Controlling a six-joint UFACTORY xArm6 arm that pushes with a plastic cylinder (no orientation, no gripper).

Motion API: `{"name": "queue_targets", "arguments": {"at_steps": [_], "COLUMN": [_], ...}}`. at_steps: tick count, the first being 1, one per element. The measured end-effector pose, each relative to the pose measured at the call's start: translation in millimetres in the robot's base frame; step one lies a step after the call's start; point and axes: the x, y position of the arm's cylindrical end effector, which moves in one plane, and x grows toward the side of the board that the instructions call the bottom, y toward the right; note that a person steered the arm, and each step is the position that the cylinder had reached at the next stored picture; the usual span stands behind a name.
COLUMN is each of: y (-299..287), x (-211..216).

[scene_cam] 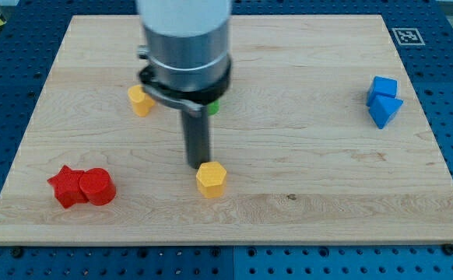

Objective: Slide the yellow heart towards the yellow hexagon

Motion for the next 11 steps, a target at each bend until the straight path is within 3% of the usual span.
{"name": "queue_targets", "arguments": {"at_steps": [1, 3, 4, 11], "y": [-49.0, -148.8, -151.1, 33.9], "x": [-20.9, -140.8, -149.0, -65.3]}}
